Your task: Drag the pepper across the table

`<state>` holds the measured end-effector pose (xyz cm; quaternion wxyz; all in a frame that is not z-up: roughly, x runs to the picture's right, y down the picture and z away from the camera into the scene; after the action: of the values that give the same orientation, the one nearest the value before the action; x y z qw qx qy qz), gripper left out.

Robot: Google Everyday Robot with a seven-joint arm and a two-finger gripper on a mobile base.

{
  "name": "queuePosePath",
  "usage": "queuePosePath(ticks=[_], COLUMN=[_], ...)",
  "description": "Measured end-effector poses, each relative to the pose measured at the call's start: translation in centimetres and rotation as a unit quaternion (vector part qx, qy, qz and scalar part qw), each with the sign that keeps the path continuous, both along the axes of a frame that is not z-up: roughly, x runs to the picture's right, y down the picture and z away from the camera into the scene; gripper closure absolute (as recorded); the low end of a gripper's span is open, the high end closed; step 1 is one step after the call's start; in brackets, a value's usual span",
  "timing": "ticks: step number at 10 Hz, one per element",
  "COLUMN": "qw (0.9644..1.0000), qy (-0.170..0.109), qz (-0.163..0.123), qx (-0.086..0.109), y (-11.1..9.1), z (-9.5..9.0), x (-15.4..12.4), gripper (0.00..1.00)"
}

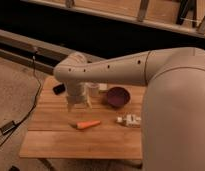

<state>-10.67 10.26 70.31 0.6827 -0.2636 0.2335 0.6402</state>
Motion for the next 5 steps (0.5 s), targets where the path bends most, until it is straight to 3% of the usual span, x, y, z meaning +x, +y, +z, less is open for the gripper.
queuePosePath(ticks=[3, 5], qw=[1.0000, 0.9996], qy=[0.001, 0.007], qz=[0.002, 0.028], qx=[0.000, 0.000], y=[0.03, 0.16], z=[0.10, 0.99], x=[-0.04, -0.79], gripper=[0.35, 0.35])
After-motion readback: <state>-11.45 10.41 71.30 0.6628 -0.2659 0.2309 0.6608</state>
